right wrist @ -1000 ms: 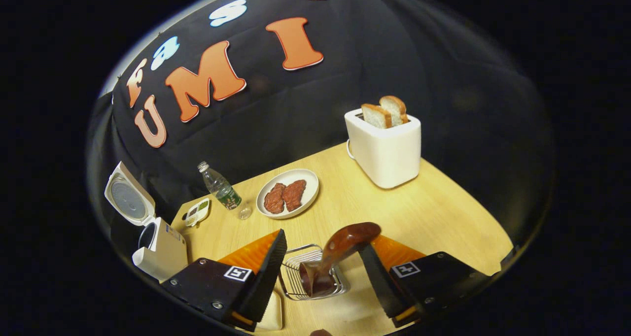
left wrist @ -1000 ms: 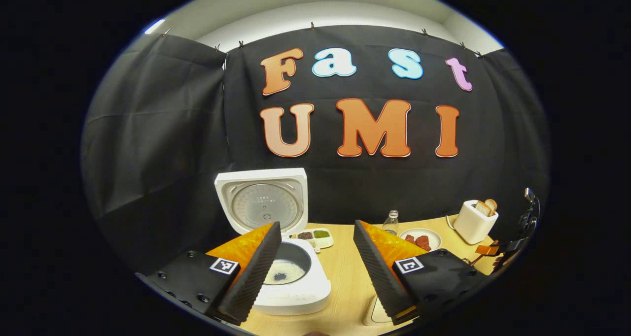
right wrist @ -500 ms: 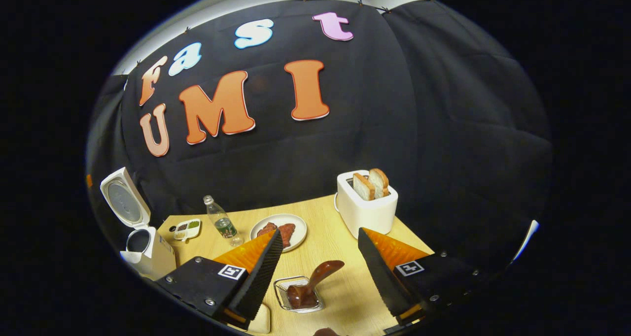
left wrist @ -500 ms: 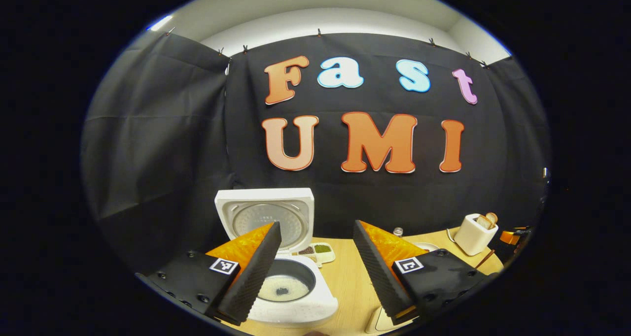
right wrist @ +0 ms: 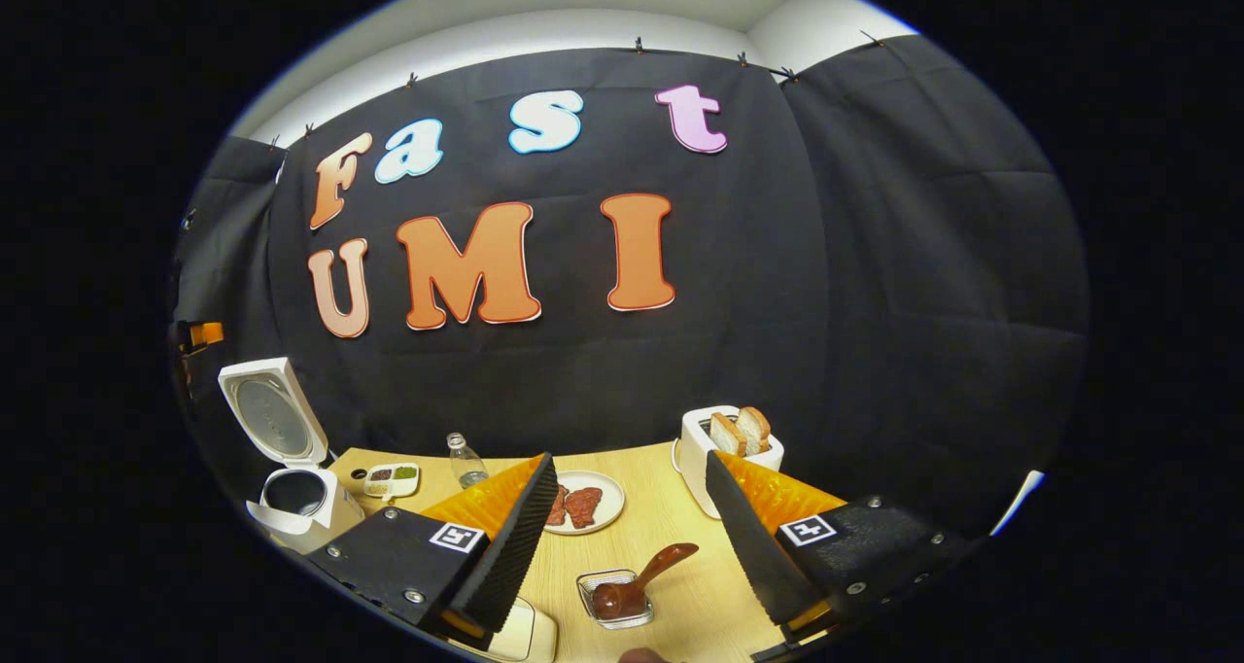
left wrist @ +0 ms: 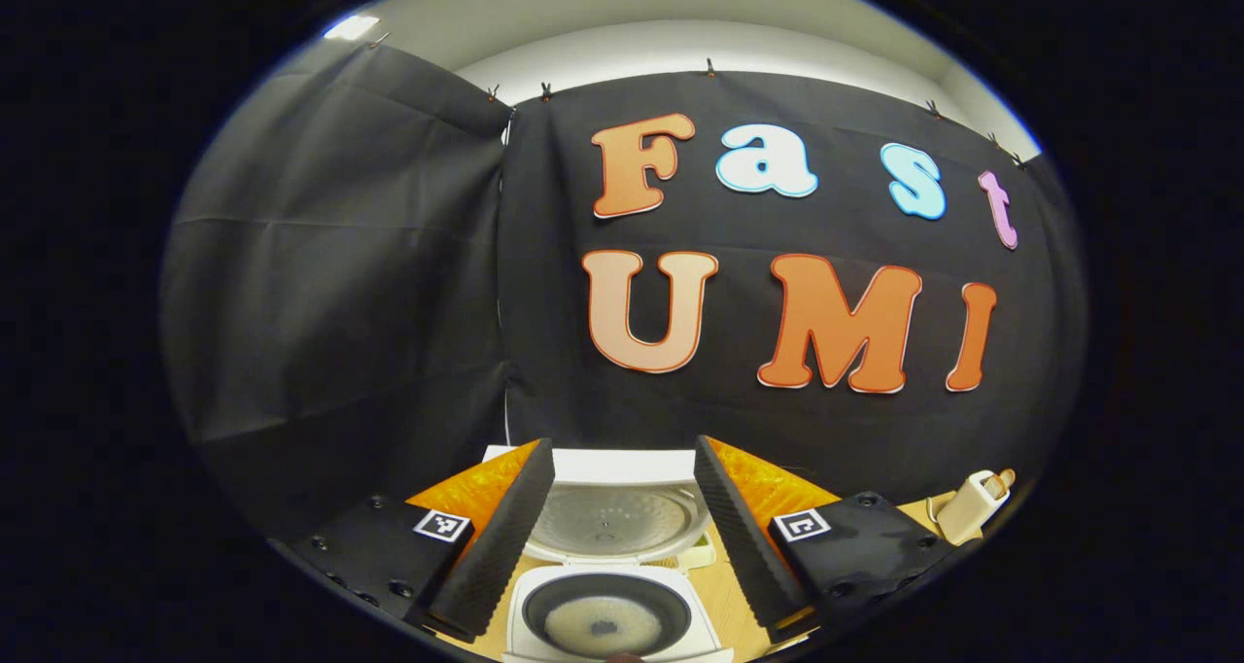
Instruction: Close the left gripper, press the button to open the rice cooker; take a wooden spoon from the chopstick holder with the right hand, scoop a spoonful of rice and pour it into the rice cooker, then put the wooden spoon back into the chopstick holder.
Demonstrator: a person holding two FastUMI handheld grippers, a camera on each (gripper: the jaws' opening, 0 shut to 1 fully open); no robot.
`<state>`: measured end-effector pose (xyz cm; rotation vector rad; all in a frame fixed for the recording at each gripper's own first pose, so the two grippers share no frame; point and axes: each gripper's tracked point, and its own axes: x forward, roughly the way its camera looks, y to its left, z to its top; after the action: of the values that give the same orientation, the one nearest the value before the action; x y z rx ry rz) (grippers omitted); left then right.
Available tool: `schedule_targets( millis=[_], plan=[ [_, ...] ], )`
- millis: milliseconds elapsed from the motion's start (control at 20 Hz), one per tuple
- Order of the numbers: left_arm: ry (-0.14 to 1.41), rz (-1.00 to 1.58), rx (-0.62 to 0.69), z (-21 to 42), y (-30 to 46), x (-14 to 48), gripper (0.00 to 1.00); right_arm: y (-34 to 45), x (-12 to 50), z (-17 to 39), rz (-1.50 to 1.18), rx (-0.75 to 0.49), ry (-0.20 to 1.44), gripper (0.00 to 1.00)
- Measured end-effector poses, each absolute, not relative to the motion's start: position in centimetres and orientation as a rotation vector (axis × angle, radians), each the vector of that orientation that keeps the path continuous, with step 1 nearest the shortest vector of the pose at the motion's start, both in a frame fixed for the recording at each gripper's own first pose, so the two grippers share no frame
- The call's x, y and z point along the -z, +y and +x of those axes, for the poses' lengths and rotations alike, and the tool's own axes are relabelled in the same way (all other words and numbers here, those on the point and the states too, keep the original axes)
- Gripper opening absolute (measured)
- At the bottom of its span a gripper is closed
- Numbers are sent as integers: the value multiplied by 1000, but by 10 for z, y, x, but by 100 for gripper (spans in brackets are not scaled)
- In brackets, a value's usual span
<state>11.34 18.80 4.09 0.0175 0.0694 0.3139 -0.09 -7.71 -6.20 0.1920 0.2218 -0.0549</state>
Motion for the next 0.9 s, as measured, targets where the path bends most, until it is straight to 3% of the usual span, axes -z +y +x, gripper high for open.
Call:
schedule_targets(
  millis=[400,900],
  plan=[
    [129,30,-364,197,232,-14,98,-75,44,-32,161,81,211,95],
    [429,44,-379,217,239,30,99,-81,46,-30,157,73,217,95]
  ],
)
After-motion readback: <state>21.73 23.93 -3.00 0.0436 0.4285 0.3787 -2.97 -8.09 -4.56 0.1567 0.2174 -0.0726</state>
